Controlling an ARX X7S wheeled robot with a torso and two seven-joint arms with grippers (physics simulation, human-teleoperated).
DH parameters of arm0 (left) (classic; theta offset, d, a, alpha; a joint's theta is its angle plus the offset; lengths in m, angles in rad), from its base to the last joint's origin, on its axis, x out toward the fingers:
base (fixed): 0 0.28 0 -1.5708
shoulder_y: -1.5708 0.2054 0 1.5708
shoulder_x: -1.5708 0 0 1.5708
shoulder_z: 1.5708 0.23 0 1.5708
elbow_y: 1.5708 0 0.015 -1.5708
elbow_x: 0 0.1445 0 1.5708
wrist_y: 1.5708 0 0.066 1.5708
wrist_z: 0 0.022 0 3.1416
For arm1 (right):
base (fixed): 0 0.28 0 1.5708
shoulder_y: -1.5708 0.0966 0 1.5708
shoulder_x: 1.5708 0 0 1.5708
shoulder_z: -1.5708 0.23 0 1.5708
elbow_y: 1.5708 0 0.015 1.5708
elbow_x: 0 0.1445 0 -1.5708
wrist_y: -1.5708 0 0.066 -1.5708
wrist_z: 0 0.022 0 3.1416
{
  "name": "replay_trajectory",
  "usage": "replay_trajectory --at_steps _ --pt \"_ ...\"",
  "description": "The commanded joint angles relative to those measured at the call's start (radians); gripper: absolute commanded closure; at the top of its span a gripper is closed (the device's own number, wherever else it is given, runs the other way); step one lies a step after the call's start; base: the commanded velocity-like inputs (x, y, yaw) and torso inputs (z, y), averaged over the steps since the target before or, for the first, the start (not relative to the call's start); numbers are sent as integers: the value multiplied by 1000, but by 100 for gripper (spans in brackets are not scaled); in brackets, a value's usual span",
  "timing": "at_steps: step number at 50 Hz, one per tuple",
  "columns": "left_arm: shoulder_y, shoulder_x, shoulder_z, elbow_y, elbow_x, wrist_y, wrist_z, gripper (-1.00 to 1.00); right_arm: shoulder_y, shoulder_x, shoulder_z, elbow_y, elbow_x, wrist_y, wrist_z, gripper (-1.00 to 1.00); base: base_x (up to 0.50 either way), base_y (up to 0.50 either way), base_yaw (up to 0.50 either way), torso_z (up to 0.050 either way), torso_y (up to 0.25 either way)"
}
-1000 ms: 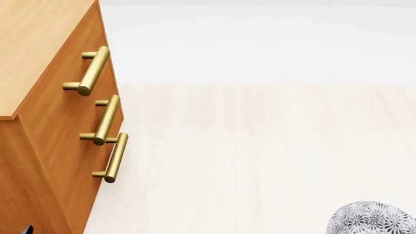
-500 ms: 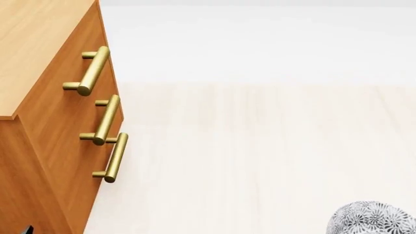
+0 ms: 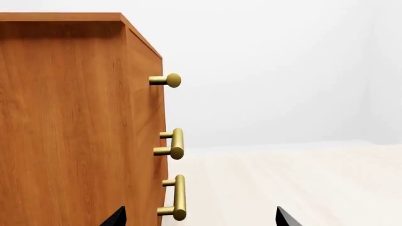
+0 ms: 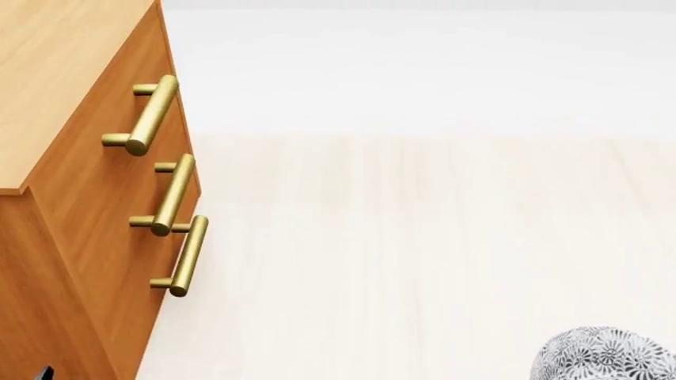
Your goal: Put the bowl on top of the cabinet.
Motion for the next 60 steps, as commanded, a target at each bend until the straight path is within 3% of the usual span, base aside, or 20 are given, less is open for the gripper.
replay_trajectory --at_steps 1,60 --pt "-3 -2 4 -1 -2 -1 -3 -100 11 1 8 22 32 5 29 -100 0 0 0 0 0" --pt "-16 -10 25 -16 -7 2 -13 -100 183 89 -53 219 91 155 149 -100 0 0 0 0 0"
